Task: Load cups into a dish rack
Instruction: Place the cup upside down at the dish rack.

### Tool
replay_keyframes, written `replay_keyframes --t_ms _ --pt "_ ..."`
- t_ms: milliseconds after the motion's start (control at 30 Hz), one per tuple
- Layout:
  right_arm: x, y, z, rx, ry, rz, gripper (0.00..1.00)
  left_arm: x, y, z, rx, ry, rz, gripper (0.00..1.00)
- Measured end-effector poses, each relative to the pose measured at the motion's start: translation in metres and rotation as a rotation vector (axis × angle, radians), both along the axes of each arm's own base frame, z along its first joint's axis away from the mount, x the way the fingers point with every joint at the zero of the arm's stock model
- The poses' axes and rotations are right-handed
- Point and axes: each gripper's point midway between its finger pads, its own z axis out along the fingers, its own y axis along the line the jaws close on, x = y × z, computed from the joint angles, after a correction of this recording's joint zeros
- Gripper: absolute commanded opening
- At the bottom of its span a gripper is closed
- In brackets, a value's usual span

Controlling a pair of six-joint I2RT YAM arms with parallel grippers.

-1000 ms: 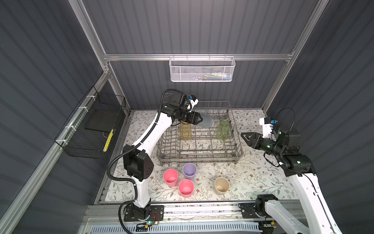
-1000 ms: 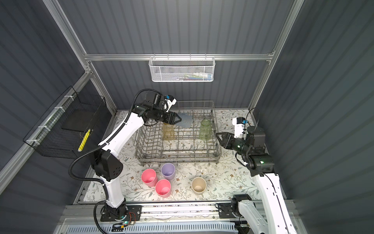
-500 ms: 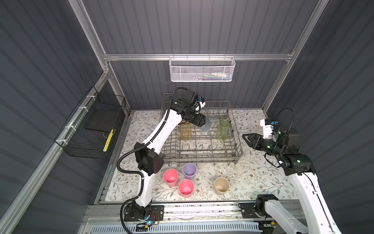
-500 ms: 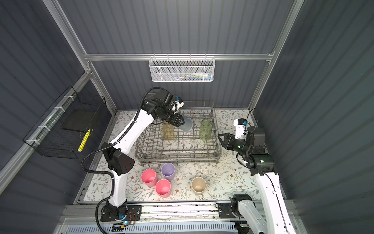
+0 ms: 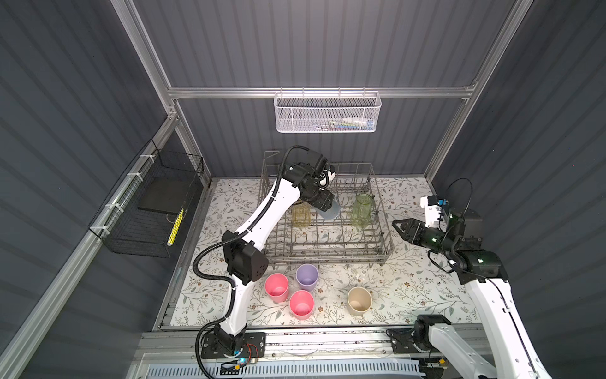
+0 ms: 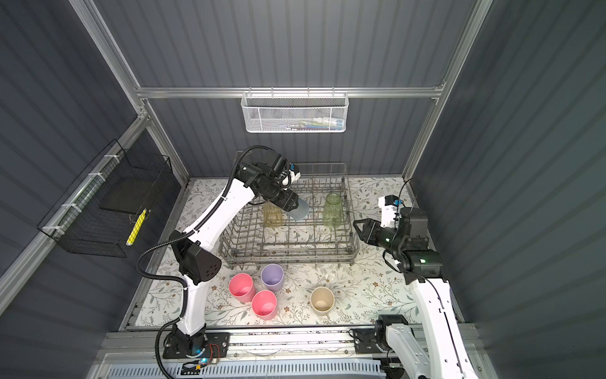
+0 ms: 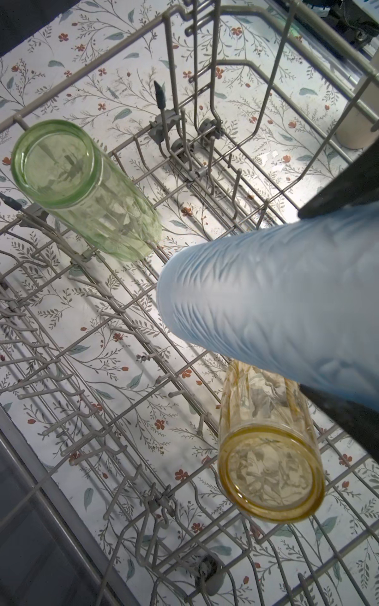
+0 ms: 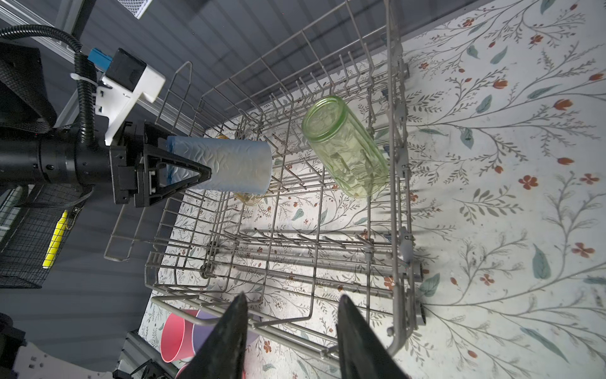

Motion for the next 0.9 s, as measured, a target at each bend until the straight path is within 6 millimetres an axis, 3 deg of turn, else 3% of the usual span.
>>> replay_keyframes --t_ms 400,700,900 --pt "0.000 -0.002 -0.005 0.008 0.011 -0.001 0.46 0.016 -0.010 -0.039 0.049 0.043 -0.006 0.41" --pt "0.005 0.000 -0.011 0.020 0.032 0.012 0.46 0.019 -0.016 -0.045 0.057 0.039 -0.016 0.42" --pt "0.008 0.000 -0.013 0.022 0.038 0.013 0.46 0.025 -0.024 -0.062 0.068 0.056 -0.023 0.42"
